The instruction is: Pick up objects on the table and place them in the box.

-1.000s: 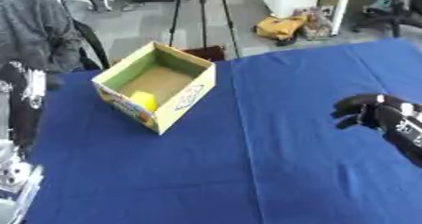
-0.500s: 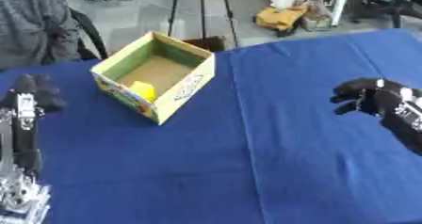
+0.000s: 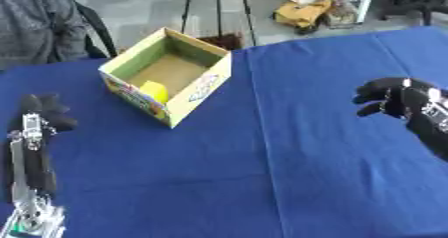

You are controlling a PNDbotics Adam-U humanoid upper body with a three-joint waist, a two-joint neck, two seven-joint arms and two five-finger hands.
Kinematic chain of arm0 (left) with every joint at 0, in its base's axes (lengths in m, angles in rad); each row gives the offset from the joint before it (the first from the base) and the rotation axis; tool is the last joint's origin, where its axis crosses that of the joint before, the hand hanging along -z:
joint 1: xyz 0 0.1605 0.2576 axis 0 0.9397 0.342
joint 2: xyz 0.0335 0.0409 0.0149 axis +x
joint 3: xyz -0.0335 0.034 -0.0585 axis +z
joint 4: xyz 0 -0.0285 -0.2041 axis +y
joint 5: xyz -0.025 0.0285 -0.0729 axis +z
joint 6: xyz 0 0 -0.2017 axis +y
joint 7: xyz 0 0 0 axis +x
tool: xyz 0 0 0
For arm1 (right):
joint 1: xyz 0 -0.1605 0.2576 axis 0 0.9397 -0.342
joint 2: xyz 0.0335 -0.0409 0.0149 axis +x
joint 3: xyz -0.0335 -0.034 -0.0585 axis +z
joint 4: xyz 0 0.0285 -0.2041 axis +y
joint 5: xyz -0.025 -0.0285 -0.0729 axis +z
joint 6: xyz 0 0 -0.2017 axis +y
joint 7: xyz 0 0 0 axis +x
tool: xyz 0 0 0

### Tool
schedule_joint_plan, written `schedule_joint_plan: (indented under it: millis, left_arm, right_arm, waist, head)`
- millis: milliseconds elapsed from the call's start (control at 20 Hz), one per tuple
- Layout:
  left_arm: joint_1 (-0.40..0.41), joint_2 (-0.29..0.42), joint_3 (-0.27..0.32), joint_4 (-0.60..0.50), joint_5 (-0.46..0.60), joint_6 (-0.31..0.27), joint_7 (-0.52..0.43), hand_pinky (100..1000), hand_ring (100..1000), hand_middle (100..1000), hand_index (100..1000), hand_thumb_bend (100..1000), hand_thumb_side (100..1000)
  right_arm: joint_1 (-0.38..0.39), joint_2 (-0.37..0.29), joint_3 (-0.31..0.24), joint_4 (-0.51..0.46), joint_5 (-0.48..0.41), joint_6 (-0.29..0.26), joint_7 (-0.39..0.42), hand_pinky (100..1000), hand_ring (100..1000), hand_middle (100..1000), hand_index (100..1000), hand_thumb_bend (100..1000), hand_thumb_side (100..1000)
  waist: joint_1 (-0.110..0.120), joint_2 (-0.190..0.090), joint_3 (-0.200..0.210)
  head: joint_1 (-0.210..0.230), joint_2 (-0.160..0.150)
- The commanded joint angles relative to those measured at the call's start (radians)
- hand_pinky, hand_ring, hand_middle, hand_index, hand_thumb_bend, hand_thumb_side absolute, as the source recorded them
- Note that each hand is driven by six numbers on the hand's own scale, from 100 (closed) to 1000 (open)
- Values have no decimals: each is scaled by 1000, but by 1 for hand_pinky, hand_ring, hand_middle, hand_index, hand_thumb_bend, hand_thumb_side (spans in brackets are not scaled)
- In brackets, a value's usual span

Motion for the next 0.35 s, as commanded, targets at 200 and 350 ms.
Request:
schedule_joint_plan:
  millis: [200, 350]
  left_arm:
    - [-2, 7, 2, -5, -3, -6, 0, 552, 483, 527, 716, 281, 940]
    - [-2, 8, 2, -4, -4, -5, 0, 553, 484, 528, 717, 280, 940]
  right_arm:
    - [-8, -11, -12, -14, -7, 2, -6, 713, 786, 762, 832, 100, 780]
    - [-8, -11, -12, -15, -8, 1, -7, 713, 786, 761, 831, 100, 780]
  waist:
    - [-6, -7, 4]
    - [-7, -8, 3]
  head:
    - [4, 5]
    - [3, 4]
